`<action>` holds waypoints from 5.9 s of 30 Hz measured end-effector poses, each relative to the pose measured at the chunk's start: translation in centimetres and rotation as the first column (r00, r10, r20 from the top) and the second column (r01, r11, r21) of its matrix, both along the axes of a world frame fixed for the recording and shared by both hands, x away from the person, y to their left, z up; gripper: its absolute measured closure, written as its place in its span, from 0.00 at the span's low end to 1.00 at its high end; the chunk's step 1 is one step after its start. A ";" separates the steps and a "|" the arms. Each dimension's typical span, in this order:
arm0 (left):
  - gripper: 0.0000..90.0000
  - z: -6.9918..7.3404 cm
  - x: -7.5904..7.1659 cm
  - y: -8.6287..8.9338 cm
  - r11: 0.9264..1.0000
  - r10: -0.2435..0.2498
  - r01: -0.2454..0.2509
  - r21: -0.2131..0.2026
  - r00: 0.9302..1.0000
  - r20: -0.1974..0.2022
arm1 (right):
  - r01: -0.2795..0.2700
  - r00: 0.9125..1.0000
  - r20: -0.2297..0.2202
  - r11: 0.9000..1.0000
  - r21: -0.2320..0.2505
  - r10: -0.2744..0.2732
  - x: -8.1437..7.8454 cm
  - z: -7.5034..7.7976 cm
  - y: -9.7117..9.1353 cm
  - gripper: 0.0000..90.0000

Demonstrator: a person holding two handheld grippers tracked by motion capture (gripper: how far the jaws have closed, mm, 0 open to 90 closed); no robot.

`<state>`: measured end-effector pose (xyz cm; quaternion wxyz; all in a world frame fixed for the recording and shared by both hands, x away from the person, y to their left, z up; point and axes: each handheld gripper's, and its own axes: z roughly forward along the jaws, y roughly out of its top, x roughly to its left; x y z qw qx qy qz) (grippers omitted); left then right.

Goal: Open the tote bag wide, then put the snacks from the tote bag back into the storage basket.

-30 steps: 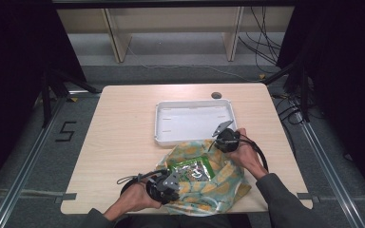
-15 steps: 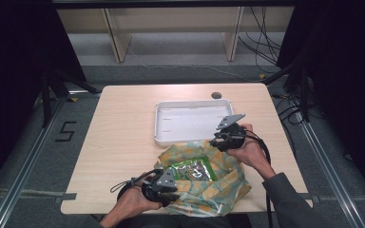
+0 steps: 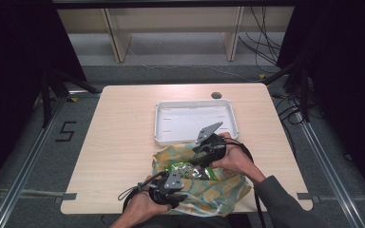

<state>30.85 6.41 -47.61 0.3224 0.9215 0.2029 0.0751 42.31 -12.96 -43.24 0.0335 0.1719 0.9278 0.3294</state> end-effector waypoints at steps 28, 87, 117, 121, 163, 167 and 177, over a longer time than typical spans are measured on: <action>0.97 -1.7 0.6 -0.8 0.999 0.044 -0.044 0.011 0.999 -0.017 | -0.002 0.982 -0.186 0.995 -0.097 -0.016 3.0 -5.3 1.3 0.45; 0.85 0.4 0.7 0.4 0.992 0.098 -0.097 -0.076 0.995 0.003 | 0.009 0.995 -0.101 0.996 0.094 0.001 1.7 4.2 -2.3 0.84; 0.39 6.0 -1.9 8.2 0.943 0.280 -0.266 -0.199 0.959 0.045 | 0.072 0.997 0.001 0.960 0.270 -0.075 1.2 9.9 -6.0 0.84; 0.38 5.4 -1.9 9.8 0.936 0.320 -0.308 -0.173 0.946 0.047 | 0.093 0.995 -0.001 0.955 0.283 -0.097 1.1 10.3 -6.5 0.84; 0.26 1.7 -1.6 12.8 0.898 0.439 -0.437 -0.049 0.898 0.032 | 0.321 0.940 -0.024 0.862 0.393 -0.339 4.0 10.3 -12.4 0.84; 0.24 1.8 -1.6 12.9 0.904 0.426 -0.425 -0.033 0.904 0.039 | 0.339 0.934 -0.033 0.856 0.391 -0.355 4.2 10.0 -12.5 0.84; 0.24 1.7 -1.6 12.8 0.902 0.432 -0.431 -0.044 0.901 0.045 | 0.384 0.914 -0.036 0.830 0.405 -0.404 5.1 9.5 -12.9 0.84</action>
